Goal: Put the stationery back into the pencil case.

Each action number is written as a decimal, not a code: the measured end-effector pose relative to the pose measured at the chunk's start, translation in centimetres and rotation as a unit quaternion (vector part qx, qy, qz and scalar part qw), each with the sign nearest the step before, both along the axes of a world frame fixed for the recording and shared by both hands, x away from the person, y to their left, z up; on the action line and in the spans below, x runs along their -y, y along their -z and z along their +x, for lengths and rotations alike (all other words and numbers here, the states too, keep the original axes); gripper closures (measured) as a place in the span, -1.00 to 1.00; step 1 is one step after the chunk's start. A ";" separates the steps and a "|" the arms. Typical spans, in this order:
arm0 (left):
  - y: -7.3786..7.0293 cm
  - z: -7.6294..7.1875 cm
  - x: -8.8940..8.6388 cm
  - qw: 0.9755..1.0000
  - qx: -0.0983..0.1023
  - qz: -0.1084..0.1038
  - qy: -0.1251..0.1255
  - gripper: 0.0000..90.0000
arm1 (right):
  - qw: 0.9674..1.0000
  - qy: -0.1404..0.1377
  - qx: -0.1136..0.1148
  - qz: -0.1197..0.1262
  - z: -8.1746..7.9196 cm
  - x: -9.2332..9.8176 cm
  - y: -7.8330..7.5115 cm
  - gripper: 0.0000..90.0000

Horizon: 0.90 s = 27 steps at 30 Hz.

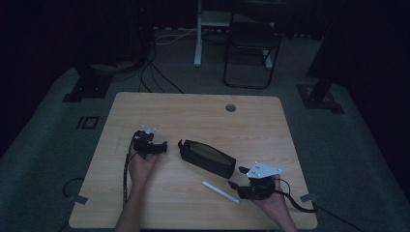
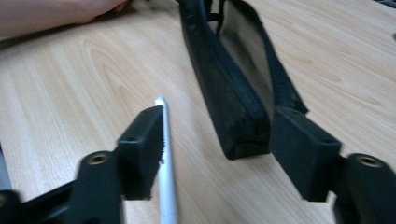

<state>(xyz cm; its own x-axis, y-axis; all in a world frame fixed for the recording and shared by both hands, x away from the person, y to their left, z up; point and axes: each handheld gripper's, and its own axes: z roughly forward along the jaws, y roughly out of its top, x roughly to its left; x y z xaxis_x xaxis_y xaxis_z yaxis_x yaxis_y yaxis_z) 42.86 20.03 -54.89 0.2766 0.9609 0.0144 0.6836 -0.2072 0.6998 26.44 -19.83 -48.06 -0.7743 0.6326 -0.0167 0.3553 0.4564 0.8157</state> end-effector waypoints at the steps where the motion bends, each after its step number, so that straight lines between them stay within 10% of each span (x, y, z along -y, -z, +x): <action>1: 0.0 0.0 0.0 1.000 0.000 0.000 0.000 -0.82 | 1.000 -0.003 0.001 -0.002 0.0 -0.1 0.1 -0.11; 27: 0.0 0.0 0.0 1.000 0.000 0.000 0.000 -0.82 | 0.998 -0.055 -0.009 -0.030 -0.2 -3.0 2.9 0.39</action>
